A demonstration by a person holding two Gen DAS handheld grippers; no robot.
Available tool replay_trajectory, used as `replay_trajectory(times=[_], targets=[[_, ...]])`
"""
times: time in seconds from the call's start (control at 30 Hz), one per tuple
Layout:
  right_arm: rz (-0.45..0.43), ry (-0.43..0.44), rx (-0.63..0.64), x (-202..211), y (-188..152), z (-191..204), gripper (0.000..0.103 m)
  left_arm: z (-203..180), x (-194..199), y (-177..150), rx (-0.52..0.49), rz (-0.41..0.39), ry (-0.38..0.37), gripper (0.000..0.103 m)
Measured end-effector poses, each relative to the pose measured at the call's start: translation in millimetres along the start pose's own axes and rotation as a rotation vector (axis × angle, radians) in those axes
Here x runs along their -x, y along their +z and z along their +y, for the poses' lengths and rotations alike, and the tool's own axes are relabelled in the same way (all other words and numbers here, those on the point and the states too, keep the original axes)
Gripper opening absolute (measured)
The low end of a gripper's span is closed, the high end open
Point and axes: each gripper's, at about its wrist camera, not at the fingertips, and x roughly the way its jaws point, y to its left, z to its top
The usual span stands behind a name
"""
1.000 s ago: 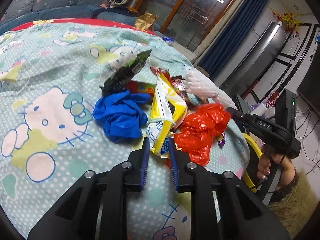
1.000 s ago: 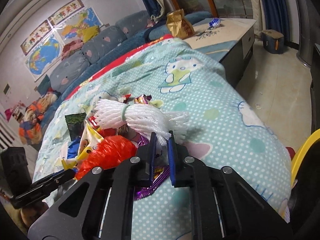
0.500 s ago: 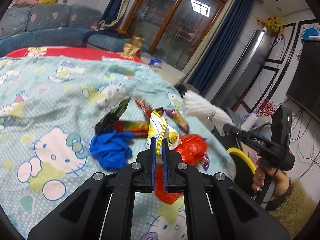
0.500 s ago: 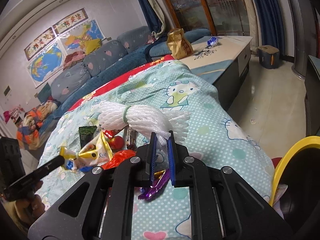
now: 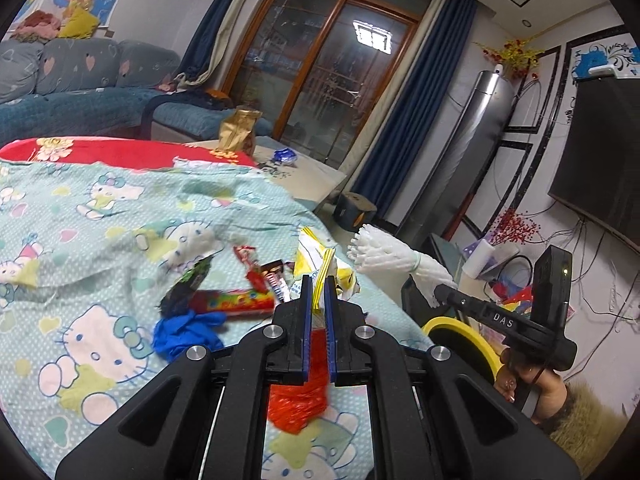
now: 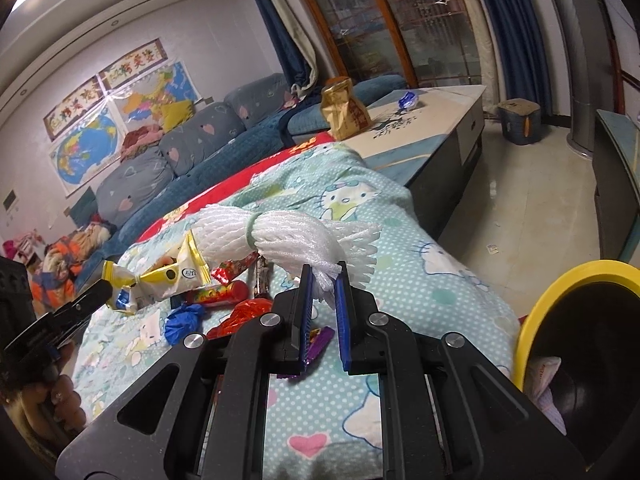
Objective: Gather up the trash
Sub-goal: 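Carry the white foam net with the right tool while the left tool carries the wrapper to the bin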
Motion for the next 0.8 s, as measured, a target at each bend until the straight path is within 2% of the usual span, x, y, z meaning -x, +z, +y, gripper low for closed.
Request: replay_trajectory(times=[0.8], targets=[[-0.073, -0.135, -0.035, 53, -11, -42, 0.007, -65, -38, -5, -0.109, 0.048, -0.113, 0.006]])
